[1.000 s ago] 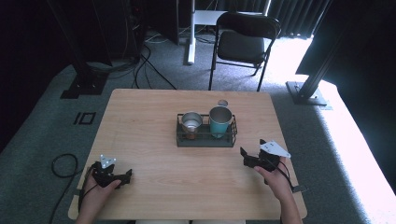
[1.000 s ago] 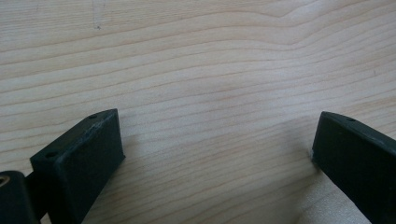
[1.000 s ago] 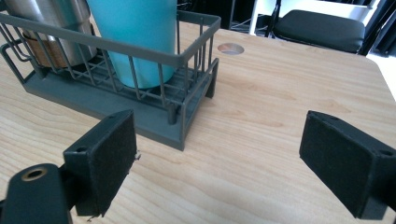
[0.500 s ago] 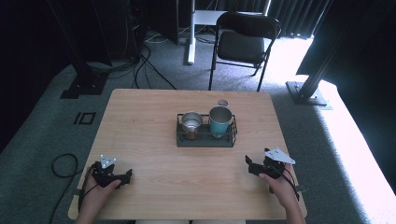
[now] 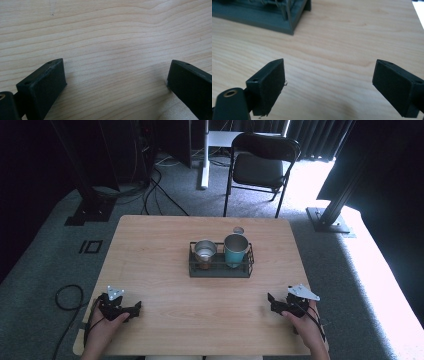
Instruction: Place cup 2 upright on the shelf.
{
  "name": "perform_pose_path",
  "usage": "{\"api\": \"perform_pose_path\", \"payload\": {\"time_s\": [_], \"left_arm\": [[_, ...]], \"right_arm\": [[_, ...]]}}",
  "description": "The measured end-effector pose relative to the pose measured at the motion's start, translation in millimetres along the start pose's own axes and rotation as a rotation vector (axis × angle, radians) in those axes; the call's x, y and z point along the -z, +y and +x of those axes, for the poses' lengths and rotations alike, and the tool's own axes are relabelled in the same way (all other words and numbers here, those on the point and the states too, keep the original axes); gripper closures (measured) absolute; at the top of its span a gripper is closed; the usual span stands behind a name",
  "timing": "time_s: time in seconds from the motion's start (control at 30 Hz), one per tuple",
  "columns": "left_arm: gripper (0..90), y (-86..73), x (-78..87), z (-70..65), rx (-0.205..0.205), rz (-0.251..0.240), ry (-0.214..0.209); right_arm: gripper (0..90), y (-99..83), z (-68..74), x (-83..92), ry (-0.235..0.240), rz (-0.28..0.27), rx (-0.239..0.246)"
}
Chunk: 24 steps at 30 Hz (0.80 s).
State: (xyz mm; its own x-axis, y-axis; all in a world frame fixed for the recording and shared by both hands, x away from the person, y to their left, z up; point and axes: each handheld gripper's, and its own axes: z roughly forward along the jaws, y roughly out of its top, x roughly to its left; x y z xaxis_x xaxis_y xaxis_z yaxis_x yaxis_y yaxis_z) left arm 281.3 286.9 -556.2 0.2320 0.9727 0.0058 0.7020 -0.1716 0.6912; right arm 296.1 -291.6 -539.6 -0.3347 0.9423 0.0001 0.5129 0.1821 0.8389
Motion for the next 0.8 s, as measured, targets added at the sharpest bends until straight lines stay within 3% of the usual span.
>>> {"api": "perform_pose_path", "payload": {"time_s": [0.33,0.8], "left_arm": [[2.7,0.0,0.0,0.0,0.000,0.000,0.000],[2.7,0.0,0.0,0.0,0.000,0.000,0.000]], "right_arm": [[10.7,-6.6,-5.0,4.6,-0.004,0.045,-0.006],[10.6,-25.0,-9.7,16.2,0.055,0.096,-0.012]]}}
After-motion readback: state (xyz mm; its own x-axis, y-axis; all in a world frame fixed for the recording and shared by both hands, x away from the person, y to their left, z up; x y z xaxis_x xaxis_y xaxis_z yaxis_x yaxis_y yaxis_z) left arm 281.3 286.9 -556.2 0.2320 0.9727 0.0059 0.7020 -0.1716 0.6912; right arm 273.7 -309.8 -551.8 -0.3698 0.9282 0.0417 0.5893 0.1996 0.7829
